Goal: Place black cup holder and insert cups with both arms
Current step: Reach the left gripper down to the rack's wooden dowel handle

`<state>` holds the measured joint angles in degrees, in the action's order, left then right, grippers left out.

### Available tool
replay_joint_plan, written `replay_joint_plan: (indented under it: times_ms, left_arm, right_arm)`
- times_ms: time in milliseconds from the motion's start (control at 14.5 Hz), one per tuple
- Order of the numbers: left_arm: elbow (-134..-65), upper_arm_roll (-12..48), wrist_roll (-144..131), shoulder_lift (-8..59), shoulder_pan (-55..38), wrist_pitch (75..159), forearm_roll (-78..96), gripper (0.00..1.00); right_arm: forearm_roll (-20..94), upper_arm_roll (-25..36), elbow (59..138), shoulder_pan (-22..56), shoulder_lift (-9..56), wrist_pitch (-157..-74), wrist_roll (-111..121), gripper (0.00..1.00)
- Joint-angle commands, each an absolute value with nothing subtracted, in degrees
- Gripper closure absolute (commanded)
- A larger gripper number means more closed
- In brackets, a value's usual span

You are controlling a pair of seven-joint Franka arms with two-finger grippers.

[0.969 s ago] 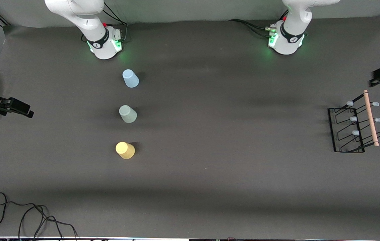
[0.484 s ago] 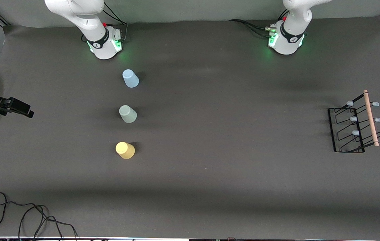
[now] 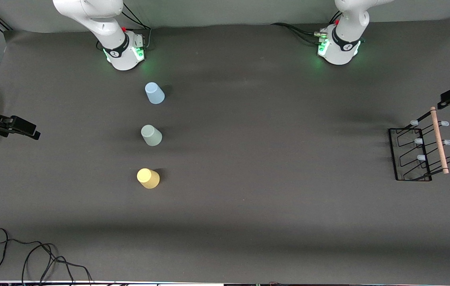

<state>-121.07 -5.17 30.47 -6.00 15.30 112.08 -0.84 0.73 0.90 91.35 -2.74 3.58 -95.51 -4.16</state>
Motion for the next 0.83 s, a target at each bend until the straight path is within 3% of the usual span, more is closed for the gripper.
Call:
replay_joint_plan:
  times_ms: [0, 623, 761]
  left_arm:
    - [-122.5, -5.5, 34.8, -3.4, 15.7, 115.9, -1.2, 0.00]
    - [-122.5, -5.7, 38.4, 6.5, 18.2, 124.9, -1.2, 0.00]
    - [-122.4, -5.7, 38.4, 7.1, 17.9, 125.2, -1.2, 0.19]
  right_arm:
    - [1.6, 1.1, 90.4, -2.5, 3.9, -94.3, -3.4, 0.00]
    - [1.4, 1.1, 90.4, -2.5, 3.9, -94.3, -3.3, 0.00]
    - [1.4, 1.1, 90.4, -2.5, 3.9, -94.3, -3.3, 0.00]
